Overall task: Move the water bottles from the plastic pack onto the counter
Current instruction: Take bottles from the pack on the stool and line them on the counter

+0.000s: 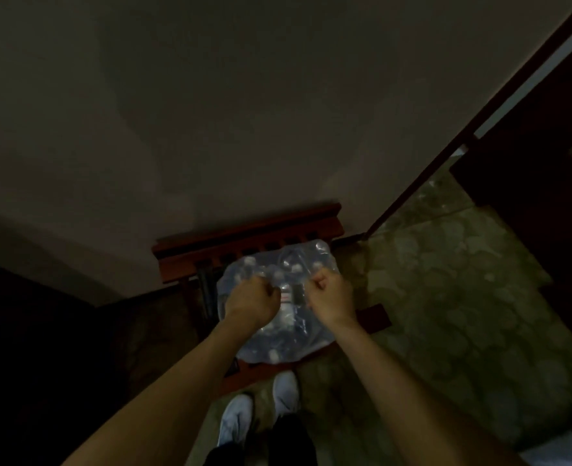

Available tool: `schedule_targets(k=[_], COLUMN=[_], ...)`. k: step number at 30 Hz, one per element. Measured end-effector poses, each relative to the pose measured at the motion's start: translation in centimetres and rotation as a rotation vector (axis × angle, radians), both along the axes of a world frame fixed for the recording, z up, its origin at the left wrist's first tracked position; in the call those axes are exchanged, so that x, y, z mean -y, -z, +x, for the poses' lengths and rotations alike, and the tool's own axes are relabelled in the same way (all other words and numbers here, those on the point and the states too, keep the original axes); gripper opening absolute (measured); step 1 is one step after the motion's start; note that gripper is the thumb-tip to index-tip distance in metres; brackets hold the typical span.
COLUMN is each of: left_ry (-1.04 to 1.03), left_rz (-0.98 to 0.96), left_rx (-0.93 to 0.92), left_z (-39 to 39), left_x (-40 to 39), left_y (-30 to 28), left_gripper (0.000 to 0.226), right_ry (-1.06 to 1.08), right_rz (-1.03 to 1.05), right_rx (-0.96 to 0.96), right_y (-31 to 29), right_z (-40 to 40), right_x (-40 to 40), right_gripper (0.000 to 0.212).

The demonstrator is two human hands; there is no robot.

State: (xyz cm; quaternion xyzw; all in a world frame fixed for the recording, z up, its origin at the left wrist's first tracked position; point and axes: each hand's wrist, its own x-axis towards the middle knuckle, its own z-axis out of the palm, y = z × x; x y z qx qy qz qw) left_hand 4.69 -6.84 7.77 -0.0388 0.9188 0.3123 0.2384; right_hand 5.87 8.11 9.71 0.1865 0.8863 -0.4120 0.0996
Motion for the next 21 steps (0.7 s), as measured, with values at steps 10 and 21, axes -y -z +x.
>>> schedule_targets(k=[10,21], left_ry=[-0.070,-0.067], left_rz=[0.019,0.034], left_rx=[0.227,0.423], left_z=[-1.6,-1.8], left_x=[-3.0,-5.3], left_y=[5.4,12.7], left_gripper=[0.030,0.036], right_ry=[-0.318,-0.444], right_rz=[-0.058,0.039], right_rx=[0.341,0.593], right_y=[9.1,18.2], right_z=[-3.6,-2.7], right_x=[-2.2,-0.4], right_gripper=[0.023,0.022])
